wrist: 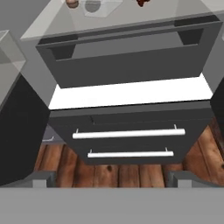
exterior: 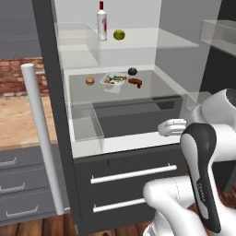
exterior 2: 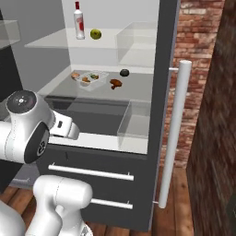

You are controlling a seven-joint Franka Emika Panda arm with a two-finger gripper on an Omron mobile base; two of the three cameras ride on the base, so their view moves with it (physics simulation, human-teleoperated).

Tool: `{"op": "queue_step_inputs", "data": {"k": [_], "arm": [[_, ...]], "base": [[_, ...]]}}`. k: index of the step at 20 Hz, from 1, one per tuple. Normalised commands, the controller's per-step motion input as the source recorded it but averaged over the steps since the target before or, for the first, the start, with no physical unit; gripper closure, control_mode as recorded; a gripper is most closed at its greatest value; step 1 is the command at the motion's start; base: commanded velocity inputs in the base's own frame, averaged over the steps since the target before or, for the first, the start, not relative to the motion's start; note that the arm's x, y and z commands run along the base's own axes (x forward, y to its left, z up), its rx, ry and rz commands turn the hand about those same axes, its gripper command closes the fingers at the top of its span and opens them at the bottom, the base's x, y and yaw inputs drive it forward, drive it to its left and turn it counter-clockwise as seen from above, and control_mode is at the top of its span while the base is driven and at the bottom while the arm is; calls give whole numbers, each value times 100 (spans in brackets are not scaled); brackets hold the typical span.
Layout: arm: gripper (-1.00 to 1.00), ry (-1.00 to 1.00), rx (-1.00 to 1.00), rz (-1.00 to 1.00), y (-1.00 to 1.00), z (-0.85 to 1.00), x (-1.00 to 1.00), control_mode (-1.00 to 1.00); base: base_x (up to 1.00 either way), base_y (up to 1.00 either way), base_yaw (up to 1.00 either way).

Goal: Place the tupperware on the second highest shelf of the fridge. Make space for the tupperware among the existing items by rearranging them on the shelves if needed. Close the fridge door when finished.

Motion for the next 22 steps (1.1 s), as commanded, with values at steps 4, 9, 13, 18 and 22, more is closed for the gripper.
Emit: {"op": "queue_step_inputs", "data": {"k": [4,9,13,18,22], "arm": [[-100,0,0,0,0,0,0,100],[-100,0,0,0,0,0,0,100],[-100,0,0,-2,0,0,0,-100],[-100,0,0,-2,0,-1,0,-100],[-100,0,0,2,3,-1,-9,-100]], "base": [[-5,16,-17],[-7,5,-9],[0,0,0],[0,0,0],[0,0,0]]}}
